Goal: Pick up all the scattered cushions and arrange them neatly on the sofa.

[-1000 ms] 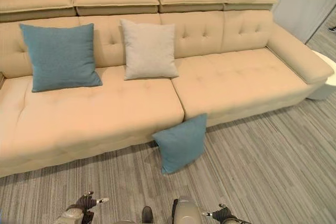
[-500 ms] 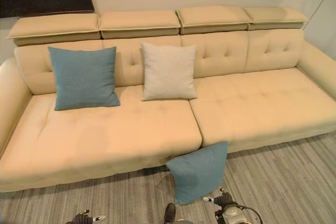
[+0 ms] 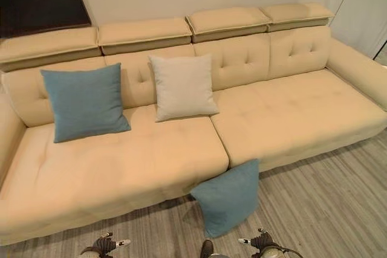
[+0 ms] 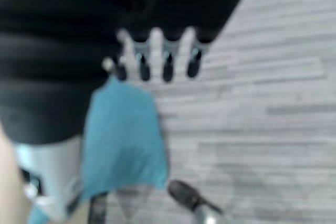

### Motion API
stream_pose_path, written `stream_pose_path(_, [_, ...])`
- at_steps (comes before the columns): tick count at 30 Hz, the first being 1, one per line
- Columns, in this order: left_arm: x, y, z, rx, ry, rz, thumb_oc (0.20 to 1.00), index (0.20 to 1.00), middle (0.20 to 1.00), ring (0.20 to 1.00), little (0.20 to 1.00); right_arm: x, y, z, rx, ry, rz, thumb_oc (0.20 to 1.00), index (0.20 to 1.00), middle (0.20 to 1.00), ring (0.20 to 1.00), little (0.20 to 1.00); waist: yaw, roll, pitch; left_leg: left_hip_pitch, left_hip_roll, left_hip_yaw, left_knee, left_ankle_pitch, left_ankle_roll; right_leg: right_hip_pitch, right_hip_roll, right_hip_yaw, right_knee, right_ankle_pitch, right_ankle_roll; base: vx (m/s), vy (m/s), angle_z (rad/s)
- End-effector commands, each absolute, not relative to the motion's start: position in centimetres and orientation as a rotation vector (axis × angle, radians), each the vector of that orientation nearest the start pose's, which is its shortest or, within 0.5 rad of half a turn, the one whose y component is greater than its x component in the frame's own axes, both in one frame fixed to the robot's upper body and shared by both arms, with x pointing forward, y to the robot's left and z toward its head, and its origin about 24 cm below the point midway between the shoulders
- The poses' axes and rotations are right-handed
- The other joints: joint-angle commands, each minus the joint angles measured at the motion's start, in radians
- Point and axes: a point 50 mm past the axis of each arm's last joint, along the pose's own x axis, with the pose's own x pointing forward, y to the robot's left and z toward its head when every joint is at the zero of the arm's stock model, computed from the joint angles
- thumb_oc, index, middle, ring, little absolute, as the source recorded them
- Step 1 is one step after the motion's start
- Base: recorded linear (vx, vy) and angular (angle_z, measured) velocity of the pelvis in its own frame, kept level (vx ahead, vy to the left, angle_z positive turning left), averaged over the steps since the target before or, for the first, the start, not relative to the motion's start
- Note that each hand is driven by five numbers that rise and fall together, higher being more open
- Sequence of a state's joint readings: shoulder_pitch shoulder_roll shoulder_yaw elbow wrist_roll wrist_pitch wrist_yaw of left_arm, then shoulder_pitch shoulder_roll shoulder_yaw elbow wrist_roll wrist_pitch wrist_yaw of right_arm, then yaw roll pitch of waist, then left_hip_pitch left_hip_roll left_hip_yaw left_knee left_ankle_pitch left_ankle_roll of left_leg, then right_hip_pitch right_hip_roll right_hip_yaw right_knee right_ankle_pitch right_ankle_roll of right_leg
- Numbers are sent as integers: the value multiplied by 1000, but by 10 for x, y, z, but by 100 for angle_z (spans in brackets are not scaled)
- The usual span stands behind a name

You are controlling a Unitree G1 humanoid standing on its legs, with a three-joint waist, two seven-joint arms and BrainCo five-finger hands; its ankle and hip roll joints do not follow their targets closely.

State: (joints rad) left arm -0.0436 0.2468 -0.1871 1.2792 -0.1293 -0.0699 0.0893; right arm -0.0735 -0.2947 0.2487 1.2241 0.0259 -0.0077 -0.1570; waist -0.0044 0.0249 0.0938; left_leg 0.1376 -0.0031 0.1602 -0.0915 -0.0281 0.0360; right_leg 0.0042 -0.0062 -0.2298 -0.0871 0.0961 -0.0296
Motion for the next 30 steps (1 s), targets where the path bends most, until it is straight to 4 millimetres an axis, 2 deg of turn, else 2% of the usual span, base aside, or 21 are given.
stream_pose_path(1, [115, 249, -152, 293, 1132, 184, 1000, 1000, 1000, 1000, 1000, 149, -251, -140, -513, 1064, -98, 1000, 1000, 1000, 1000, 1000, -10, -55, 62, -65, -24, -65, 107, -155, 48, -55, -65, 96, 266, -219, 103, -103, -61, -19])
stream_pose_path(2, [117, 250, -151, 302, 1126, 185, 1000, 1000, 1000, 1000, 1000, 150, -250, -139, -507, 1058, -98, 1000, 1000, 1000, 1000, 1000, -15, -57, 67, -76, -24, -71, 119, -159, 49, -67, -62, 140, 284, -226, 101, -56, -97, -25])
stream_pose_path(3, [118, 252, -150, 305, 1125, 191, 1000, 1000, 1000, 1000, 1000, 152, -249, -139, -506, 1056, -97, 1000, 1000, 1000, 1000, 1000, -9, -52, 69, -82, -19, -68, 129, -166, 51, -62, -74, 148, 273, -229, 94, -5, -150, -2])
stream_pose_path(5, [117, 261, -148, 281, 1118, 244, 1000, 1000, 1000, 1000, 1000, 153, -248, -139, -511, 1054, -83, 1000, 1000, 1000, 1000, 1000, 3, -58, 62, -99, 15, -76, 136, -160, 35, -56, -112, 123, 208, -190, 72, 41, -438, 7])
stream_pose_path(6, [117, 261, -148, 281, 1118, 244, 1000, 1000, 1000, 1000, 1000, 153, -247, -139, -511, 1054, -82, 1000, 1000, 1000, 1000, 1000, 3, -58, 62, -99, 15, -76, 136, -160, 35, -56, -112, 122, 208, -190, 72, 76, -494, -15])
stream_pose_path(8, [116, 264, -148, 280, 1119, 254, 1000, 1000, 1000, 1000, 1000, 151, -248, -139, -507, 1060, -83, 1000, 1000, 1000, 1000, 1000, 4, -76, 53, -84, 30, -73, 130, -158, 13, -30, -101, 136, 168, -192, 78, 119, -420, 4])
stream_pose_path(10, [111, 264, -149, 265, 1128, 269, 1000, 1000, 1000, 1000, 1000, 150, -248, -140, -505, 1057, -80, 1000, 1000, 1000, 1000, 1000, -1, -93, 44, -67, 63, -72, 107, -132, -18, -2, -79, 128, 139, -215, 65, 144, -722, 19])
stream_pose_path(11, [114, 260, -149, 237, 1116, 276, 1000, 1000, 1000, 1000, 1000, 149, -254, -138, -501, 1045, -104, 1000, 1000, 1000, 1000, 1000, -15, -114, 49, -93, 100, -61, 119, -71, -53, 23, -51, 92, 115, -238, 32, 92, -831, 75])
stream_pose_path(12, [115, 258, -149, 232, 1113, 272, 1000, 1000, 1000, 1000, 1000, 149, -256, -137, -500, 1041, -109, 1000, 1000, 1000, 1000, 1000, -23, -124, 56, -107, 113, -43, 144, -46, -58, 32, -43, 79, 107, -242, 19, 68, -756, 76])
stream_pose_path(14, [116, 254, -150, 229, 1112, 256, 1000, 1000, 1000, 1000, 1000, 143, -260, -138, -503, 1054, -116, 1000, 1000, 1000, 1000, 1000, -33, -134, 70, -135, 120, -3, 227, -70, -42, 54, -35, 56, 96, -255, 3, 58, -341, 53])
stream_pose_path(15, [118, 249, -151, 226, 1111, 233, 1000, 1000, 1000, 1000, 1000, 140, -264, -138, -502, 1065, -127, 1000, 1000, 1000, 1000, 1000, -39, -132, 80, -155, 107, 26, 286, -113, -31, 62, -31, 48, 94, -268, -6, 54, -202, 46])
stream_pose_path(16, [120, 246, -151, 233, 1108, 213, 1000, 1000, 1000, 1000, 1000, 140, -265, -138, -497, 1065, -135, 1000, 1000, 1000, 1000, 1000, -37, -129, 86, -190, 74, -1, 338, -141, -24, 64, -28, 45, 93, -269, -3, 73, -78, 40])
stream_pose_path(17, [120, 241, -153, 240, 1117, 183, 1000, 1000, 1000, 1000, 1000, 139, -265, -138, -485, 1070, -147, 1000, 1000, 1000, 1000, 1000, -43, -122, 88, -239, 10, -16, 353, -186, -11, 63, -25, 31, 90, -264, 11, 39, 9, 41])
stream_pose_path(18, [120, 241, -153, 240, 1117, 183, 1000, 1000, 1000, 1000, 1000, 139, -265, -138, -485, 1070, -148, 1000, 1000, 1000, 1000, 1000, -45, -122, 87, -241, 10, -17, 354, -186, -10, 62, -25, 29, 90, -264, 11, 76, 33, 42])
stream_pose_path(19, [119, 241, -153, 246, 1119, 177, 1000, 1000, 1000, 1000, 1000, 137, -264, -139, -476, 1078, -148, 1000, 1000, 1000, 1000, 1000, -50, -118, 83, -254, -8, 10, 336, -186, -3, 64, -23, 14, 86, -265, 19, 165, 100, 30])
stream_pose_path(20, [115, 243, -154, 254, 1137, 171, 1000, 1000, 1000, 1000, 1000, 134, -264, -141, -493, 1095, -141, 1000, 1000, 1000, 1000, 1000, -34, -103, 74, -240, -44, 11, 251, -169, -1, 58, -6, 29, 98, -273, 27, 241, 137, 36])
stream_pose_path(22, [115, 241, -154, 237, 1131, 178, 1000, 1000, 1000, 1000, 1000, 134, -259, -142, -484, 1092, -127, 1000, 1000, 1000, 1000, 1000, -26, -98, 70, -220, -68, -40, 226, -167, 13, 47, -8, 28, 159, -290, 42, 257, 167, -1])
stream_pose_path(24, [113, 244, -154, 232, 1137, 195, 1000, 1000, 1000, 1000, 1000, 139, -254, -142, -473, 1071, -117, 1000, 1000, 1000, 1000, 1000, -23, -92, 71, -181, -73, -39, 197, -176, 32, 17, -32, 4, 279, -309, 69, 222, 183, -89])
stream_pose_path(26, [114, 249, -152, 231, 1130, 215, 1000, 1000, 1000, 1000, 1000, 143, -251, -141, -482, 1060, -99, 1000, 1000, 1000, 1000, 1000, -17, -85, 77, -149, -79, -41, 181, -183, 60, -28, -74, -10, 417, -282, 98, 186, 174, -50])
stream_pose_path(28, [118, 252, -150, 238, 1119, 218, 1000, 1000, 1000, 1000, 1000, 146, -248, -140, -470, 1048, -96, 1000, 1000, 1000, 1000, 1000, -21, -86, 83, -126, -88, -51, 171, -183, 76, -84, -91, 24, 529, -265, 111, 137, 124, -40])
stream_pose_path(30, [119, 252, -150, 247, 1113, 211, 1000, 1000, 1000, 1000, 1000, 147, -247, -140, -455, 1044, -98, 1000, 1000, 1000, 1000, 1000, -26, -79, 83, -104, -90, -64, 160, -186, 83, -109, -76, 76, 524, -269, 94, 153, 82, -12])
